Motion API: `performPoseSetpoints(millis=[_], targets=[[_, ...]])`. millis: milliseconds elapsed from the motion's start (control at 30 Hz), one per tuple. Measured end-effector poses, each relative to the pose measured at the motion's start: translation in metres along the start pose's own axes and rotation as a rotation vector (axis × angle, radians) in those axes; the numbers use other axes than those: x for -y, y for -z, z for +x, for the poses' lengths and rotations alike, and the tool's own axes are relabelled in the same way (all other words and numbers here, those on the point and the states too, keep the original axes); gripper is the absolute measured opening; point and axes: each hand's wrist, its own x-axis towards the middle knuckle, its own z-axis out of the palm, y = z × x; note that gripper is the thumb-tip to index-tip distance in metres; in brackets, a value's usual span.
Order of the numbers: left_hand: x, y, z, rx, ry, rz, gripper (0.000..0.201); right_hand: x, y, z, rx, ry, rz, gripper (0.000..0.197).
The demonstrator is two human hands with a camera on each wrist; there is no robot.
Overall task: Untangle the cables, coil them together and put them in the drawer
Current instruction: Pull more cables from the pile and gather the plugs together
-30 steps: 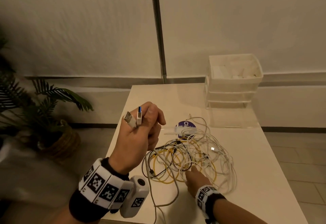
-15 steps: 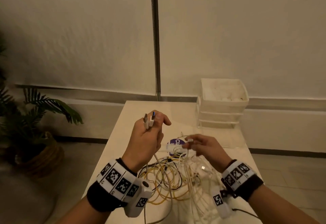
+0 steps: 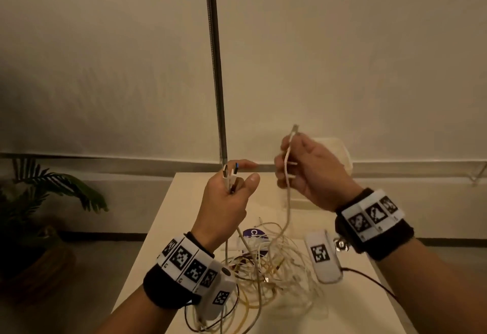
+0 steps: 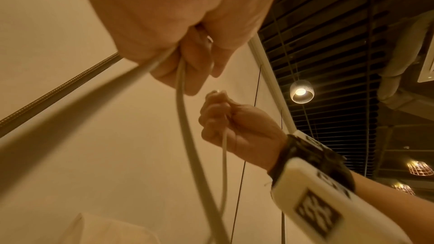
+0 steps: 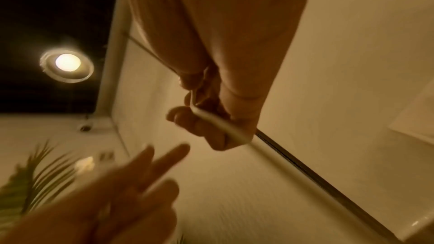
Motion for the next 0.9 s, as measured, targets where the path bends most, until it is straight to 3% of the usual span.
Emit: performPoseSetpoints(millis=[100, 200, 400, 533, 700, 900], targets=[[-0.002, -0.001, 0.001, 0.020, -0.006, -0.041, 0.017, -0.021, -0.016, -0.013, 0.108, -0.082, -0.241, 0.032], [-0.002, -0.002, -0.001, 0.055, 0.015, -0.096, 0.022, -0.034, -0.025, -0.021, 0.146, -0.038, -0.198, 0.031], [-0.002, -0.002, -0.003, 0.117, 0.065, -0.072, 0.025, -0.043, -0.038, -0.031, -0.047, 0.233, -0.451, 0.027], [-0.005, -0.009, -0.002, 0.181, 0.106, -0.092, 0.032, -0.048, -0.046, -0.032, -0.140, 0.272, -0.417, 0.034], [-0.003, -0.015, 0.000, 0.134, 0.133, -0.066, 0.026, -0.053, -0.046, -0.032, -0.153, 0.294, -0.450, 0.024], [-0.004, -0.016, 0.004, -0.010, 0.070, 0.053, 0.049, -0.063, -0.037, -0.030, -0.158, 0.371, -0.609, 0.021]])
